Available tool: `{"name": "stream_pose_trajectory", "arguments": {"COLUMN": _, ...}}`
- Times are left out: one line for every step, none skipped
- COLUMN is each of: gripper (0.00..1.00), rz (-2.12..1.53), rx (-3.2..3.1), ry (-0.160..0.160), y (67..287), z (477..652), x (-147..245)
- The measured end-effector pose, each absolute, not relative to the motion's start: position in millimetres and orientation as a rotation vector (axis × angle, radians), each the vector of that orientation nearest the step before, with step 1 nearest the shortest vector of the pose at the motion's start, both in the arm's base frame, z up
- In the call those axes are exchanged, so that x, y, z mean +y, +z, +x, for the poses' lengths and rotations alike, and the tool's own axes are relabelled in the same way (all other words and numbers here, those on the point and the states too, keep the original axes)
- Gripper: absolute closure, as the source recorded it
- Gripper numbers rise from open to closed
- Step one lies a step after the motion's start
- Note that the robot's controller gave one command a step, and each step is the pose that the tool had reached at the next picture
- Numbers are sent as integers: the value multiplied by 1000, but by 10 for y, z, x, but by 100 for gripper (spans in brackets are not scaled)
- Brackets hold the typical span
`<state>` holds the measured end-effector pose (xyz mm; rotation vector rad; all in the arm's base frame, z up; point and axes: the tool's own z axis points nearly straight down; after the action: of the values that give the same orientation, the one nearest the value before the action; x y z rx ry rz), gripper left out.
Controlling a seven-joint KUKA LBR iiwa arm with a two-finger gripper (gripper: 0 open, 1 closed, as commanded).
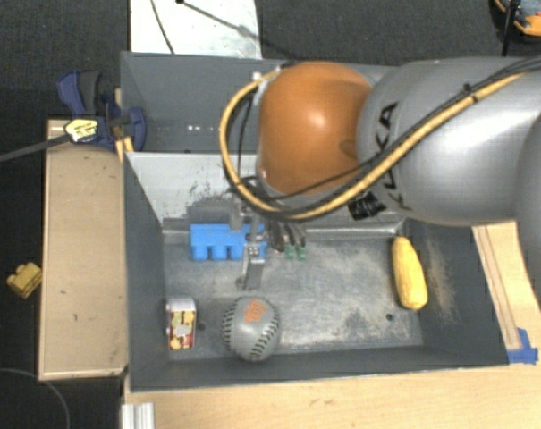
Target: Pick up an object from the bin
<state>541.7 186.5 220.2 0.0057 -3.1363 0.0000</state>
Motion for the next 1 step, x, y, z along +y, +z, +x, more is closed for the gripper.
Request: {"name": "stream_pose_trajectory", "arguments": {"gripper": 0, "rz": -4, "rx": -3144, "ry": -3, "y": 2250, "z": 5435, "x": 1853}}
